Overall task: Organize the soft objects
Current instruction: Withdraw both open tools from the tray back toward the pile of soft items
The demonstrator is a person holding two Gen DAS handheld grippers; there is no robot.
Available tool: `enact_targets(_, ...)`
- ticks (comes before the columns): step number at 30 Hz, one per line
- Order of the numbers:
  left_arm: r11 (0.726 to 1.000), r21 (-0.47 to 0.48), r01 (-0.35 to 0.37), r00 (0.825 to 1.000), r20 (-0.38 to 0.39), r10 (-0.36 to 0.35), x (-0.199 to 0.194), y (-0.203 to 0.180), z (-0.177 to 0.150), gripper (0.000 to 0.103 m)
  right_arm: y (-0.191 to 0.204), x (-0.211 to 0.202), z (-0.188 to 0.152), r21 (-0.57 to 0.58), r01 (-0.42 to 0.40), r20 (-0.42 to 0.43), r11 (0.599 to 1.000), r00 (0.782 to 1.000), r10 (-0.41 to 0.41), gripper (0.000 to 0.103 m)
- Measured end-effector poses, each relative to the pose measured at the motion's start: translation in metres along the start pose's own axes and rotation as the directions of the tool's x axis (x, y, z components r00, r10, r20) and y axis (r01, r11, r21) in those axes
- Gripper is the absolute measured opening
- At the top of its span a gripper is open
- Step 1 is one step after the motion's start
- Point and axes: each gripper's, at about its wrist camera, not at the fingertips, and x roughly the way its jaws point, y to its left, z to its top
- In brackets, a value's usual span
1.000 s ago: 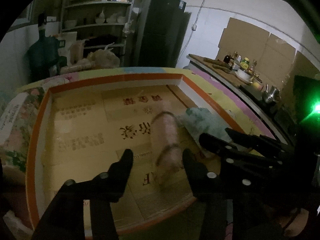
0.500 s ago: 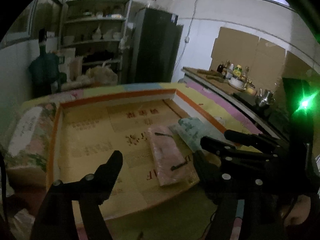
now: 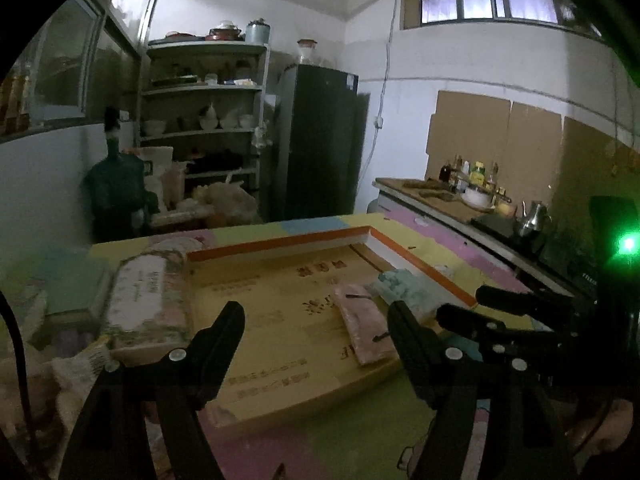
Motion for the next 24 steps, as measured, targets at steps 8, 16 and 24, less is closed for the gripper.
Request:
enact_targets(8, 0.996, 0.014, -0.084, 0.993, 0.088, 0.083, -0.048, 0.012, -0.001, 0.073, 0.031, -0.029, -0.007, -0.016, -0.02, 0.041, 1.0, 0.999, 0.02, 0.065)
enact_targets(16, 0.986, -0.021, -0.165, 0.982, 0.092, 0.166, -0.083, 0.035, -0.011, 0.073, 0.067, -0.046, -0.018, -0.023, -0.05, 0.067, 0.998, 0.996, 0.052, 0.065)
enact_targets(24, 0.972, -0.079, -0.222, 0.97, 0.083, 0.228, -0.11, 0.067, -0.023, 0.073, 0.108, -0.063, -0.026, -0.053, -0.097, 0.093, 0.994, 0.99, 0.101, 0.065)
